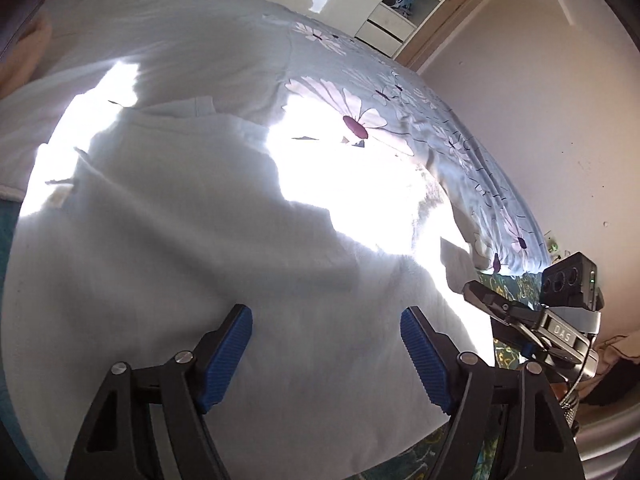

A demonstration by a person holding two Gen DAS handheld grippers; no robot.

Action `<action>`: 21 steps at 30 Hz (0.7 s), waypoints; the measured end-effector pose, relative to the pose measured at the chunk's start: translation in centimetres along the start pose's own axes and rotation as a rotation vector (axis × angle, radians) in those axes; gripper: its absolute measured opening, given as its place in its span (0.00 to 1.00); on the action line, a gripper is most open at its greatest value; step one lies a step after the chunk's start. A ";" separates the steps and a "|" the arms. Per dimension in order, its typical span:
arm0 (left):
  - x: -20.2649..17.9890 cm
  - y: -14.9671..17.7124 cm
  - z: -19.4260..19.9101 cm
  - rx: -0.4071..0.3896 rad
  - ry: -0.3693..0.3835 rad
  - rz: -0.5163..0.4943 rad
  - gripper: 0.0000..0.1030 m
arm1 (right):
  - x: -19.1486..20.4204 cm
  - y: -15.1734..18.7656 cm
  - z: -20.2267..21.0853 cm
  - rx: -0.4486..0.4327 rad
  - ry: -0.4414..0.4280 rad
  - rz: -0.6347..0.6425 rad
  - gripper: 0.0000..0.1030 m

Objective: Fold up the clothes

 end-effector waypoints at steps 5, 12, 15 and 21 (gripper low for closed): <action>0.1 0.8 1.3 -0.009 -0.006 0.010 0.61 | 0.1 0.1 -0.1 0.000 -0.072 -0.032 0.48; -0.6 4.0 2.2 0.014 -0.010 -0.036 0.59 | -0.4 0.0 0.1 -0.002 -0.077 -0.084 0.17; -1.1 4.8 1.9 0.012 -0.037 -0.077 0.58 | 0.6 -0.1 0.3 -0.008 -0.047 -0.064 0.14; 0.1 4.9 4.1 -0.005 0.061 -0.039 0.58 | 5.0 -1.1 0.8 0.020 0.047 0.012 0.13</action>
Point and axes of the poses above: each gripper's, at about its wrist camera, not at the fingertips, and z roughly against the way its jaws point, x to its left, y to its underside, the point moved 2 cm from there along -z, roughly the way its jaws point, and after that the axes turned 3 degrees about -y, right-handed, at the moved point
